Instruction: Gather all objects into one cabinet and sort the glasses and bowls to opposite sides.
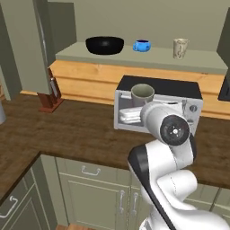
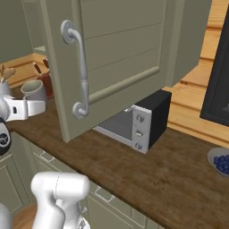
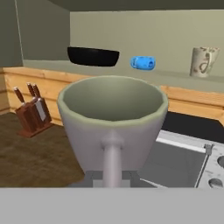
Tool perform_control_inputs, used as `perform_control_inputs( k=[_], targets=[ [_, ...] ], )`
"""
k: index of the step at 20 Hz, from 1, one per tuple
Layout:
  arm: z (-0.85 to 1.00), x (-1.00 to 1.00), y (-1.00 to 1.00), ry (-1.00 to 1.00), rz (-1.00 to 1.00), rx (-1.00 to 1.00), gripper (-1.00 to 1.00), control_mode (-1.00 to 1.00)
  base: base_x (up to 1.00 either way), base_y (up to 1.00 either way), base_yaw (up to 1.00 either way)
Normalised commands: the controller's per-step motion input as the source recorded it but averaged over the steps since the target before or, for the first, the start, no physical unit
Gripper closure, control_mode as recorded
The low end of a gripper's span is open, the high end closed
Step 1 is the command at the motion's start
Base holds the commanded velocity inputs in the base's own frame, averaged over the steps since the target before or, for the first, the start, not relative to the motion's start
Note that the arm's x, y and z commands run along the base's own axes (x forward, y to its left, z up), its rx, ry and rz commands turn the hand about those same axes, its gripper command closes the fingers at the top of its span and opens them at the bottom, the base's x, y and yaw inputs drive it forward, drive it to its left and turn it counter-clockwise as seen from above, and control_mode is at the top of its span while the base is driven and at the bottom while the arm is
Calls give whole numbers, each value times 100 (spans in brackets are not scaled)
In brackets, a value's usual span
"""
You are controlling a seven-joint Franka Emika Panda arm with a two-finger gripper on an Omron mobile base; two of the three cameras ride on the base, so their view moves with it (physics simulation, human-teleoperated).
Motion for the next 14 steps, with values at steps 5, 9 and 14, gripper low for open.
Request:
perform_control_inputs(
  k=[5,9,14],
  targets=[
    [21,0,-13,-17,14,0,100,-100,0,0,0],
    [29,3,-24,-9,12,3,100,-100,0,0,0],
    [24,7,-24,0,3,8,100,-100,0,0,0]
  ],
)
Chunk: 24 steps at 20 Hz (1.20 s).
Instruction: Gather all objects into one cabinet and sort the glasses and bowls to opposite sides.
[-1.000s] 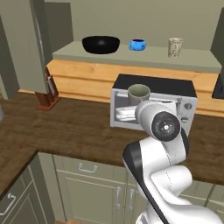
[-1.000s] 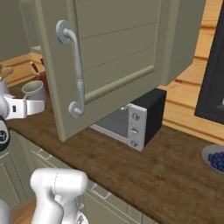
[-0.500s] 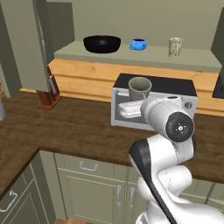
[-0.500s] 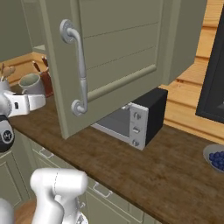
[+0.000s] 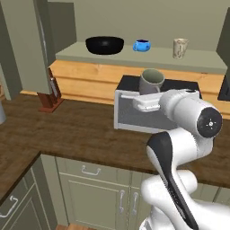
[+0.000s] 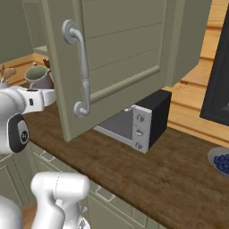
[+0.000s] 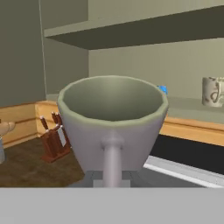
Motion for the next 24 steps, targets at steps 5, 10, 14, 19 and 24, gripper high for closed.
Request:
perform_control_inputs(
  k=[5,10,14,19,24],
  targets=[
    [11,0,0,8,-1,13,100,-100,0,0,0],
    [19,0,0,4,-5,17,100,-100,0,0,0],
    [47,0,0,0,-12,17,100,-100,0,0,0],
    [32,1,-1,0,-17,2,100,-100,0,0,0],
    [14,4,-24,5,-13,0,100,-100,0,0,0]
  ],
)
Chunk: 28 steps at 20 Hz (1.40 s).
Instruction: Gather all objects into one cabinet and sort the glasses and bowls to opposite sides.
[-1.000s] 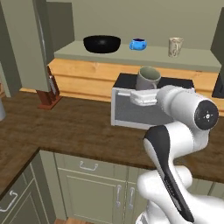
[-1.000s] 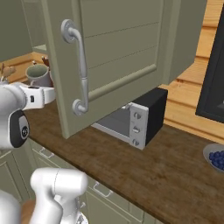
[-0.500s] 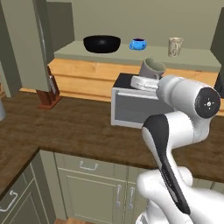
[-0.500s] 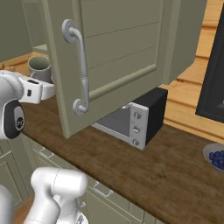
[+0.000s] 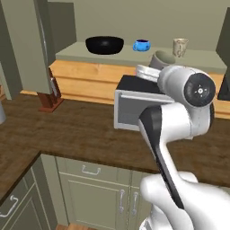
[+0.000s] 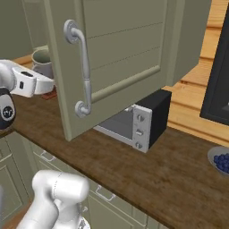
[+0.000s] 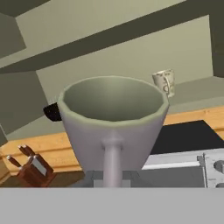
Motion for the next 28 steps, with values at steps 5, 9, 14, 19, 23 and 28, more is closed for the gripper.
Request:
perform_control_inputs(
  k=[5,9,14,19,23,28],
  targets=[
    [3,17,-51,14,-2,-1,100,-100,0,0,0],
    [21,45,-54,18,2,-3,100,-100,0,0,0],
    [21,52,-37,5,5,-15,100,-100,0,0,0],
    [-2,56,-26,-1,6,-31,100,-100,0,0,0],
    [-27,48,-8,-7,7,-42,100,-100,0,0,0],
    [2,53,-1,0,10,-13,100,-100,0,0,0]
  ],
)
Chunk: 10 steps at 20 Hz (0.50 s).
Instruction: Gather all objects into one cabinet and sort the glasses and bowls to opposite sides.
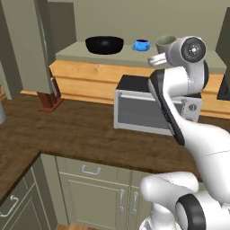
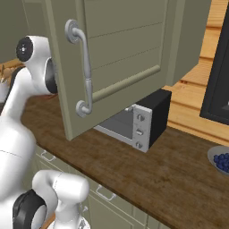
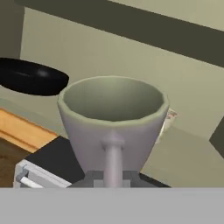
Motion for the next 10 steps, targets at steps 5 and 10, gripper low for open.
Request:
perform_control_inputs(
  k=[5,10],
  targets=[
    [9,54,-7,3,10,1,100,-100,0,0,0],
    [2,45,-16,13,2,7,100,-100,0,0,0]
  ],
)
